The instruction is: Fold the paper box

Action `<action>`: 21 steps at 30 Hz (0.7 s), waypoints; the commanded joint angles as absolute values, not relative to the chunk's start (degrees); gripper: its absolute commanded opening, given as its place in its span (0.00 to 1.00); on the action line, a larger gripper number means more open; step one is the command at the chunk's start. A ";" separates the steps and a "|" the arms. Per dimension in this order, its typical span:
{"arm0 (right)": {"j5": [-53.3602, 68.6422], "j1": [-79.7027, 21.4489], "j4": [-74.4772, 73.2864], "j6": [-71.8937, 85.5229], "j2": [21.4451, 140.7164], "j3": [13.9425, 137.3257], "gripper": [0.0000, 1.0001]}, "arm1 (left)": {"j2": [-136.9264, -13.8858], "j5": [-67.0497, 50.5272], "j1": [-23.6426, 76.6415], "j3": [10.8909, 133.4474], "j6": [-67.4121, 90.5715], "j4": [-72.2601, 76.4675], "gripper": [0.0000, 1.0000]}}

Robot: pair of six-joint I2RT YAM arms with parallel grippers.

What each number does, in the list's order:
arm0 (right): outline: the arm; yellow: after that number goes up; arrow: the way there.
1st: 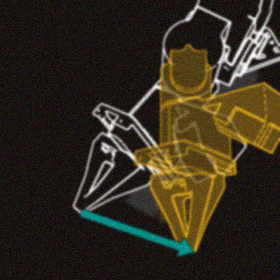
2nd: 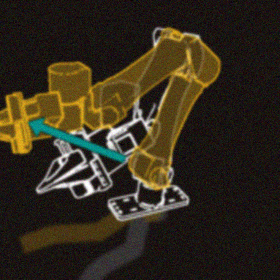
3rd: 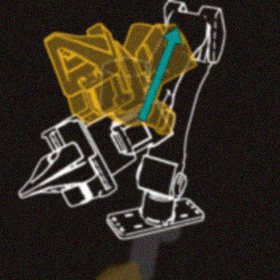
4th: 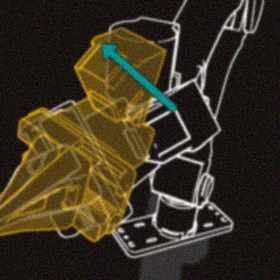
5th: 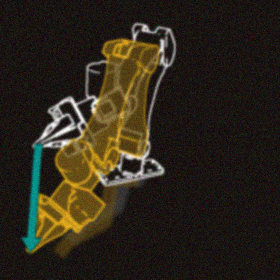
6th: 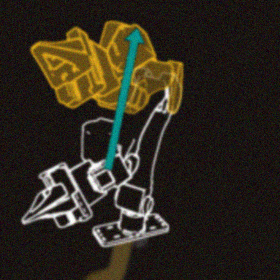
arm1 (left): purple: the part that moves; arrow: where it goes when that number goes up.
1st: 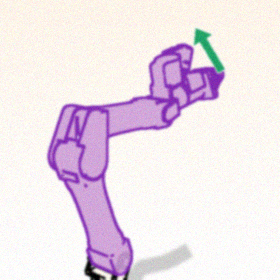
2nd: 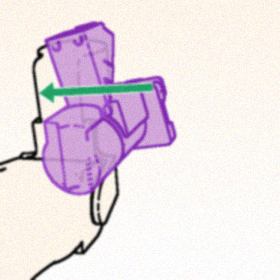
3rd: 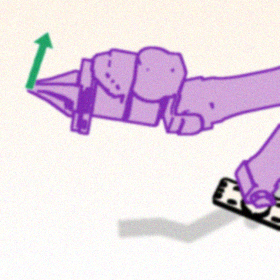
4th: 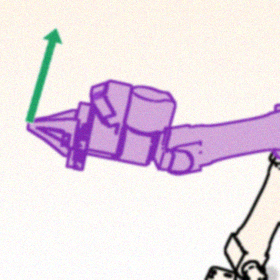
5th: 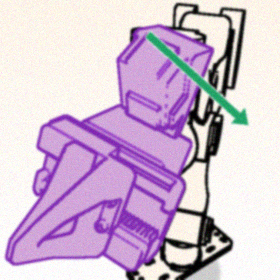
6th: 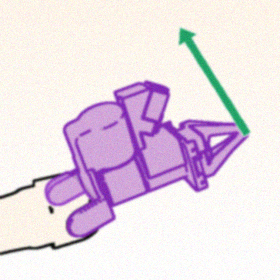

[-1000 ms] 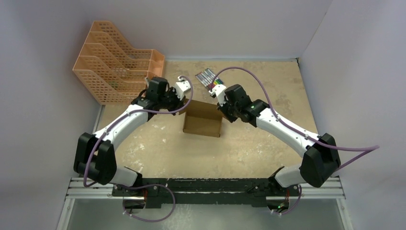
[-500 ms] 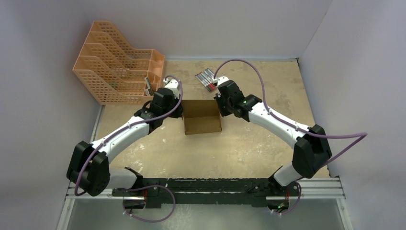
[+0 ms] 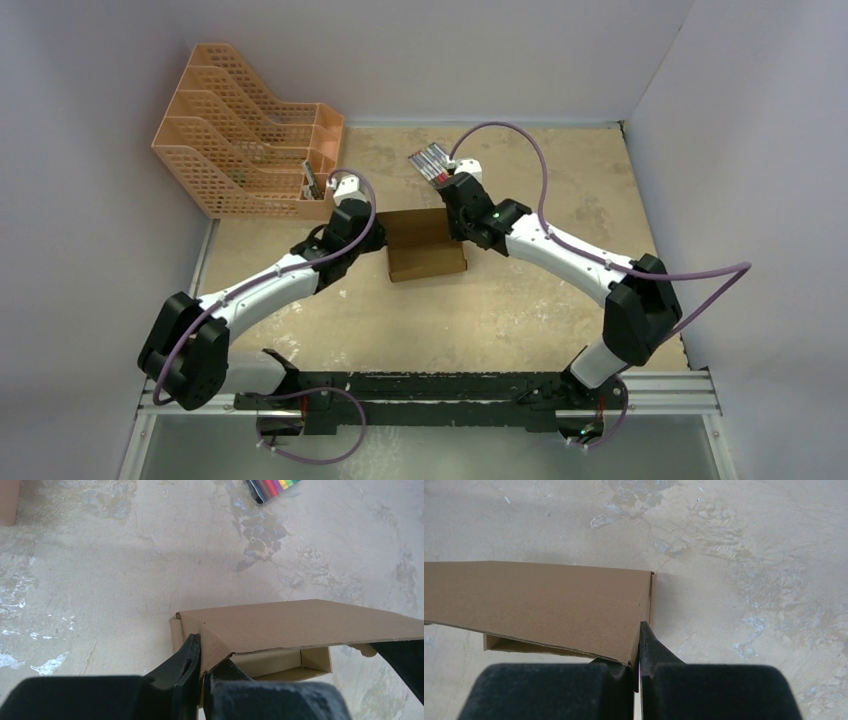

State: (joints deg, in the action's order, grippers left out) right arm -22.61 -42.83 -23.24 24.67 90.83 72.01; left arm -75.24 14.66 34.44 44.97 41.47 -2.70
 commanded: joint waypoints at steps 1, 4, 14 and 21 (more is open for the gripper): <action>-28.16 -45.13 -21.24 30.96 91.05 71.19 0.00 | -72.92 17.01 35.96 43.89 50.73 7.04 0.02; -29.39 -45.76 -19.11 31.63 89.92 69.00 0.00 | -73.36 18.92 37.72 43.91 51.23 6.73 0.03; -28.72 -46.69 -8.30 32.99 83.97 56.96 0.00 | -73.10 24.44 42.70 38.24 49.06 8.66 0.04; -26.01 -47.11 -0.35 32.90 79.21 48.26 0.04 | -71.57 25.85 45.53 31.23 46.35 12.85 0.05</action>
State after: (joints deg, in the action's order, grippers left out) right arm -28.88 -46.65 -4.91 31.09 81.12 51.70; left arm -72.93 27.81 43.72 34.98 45.82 9.87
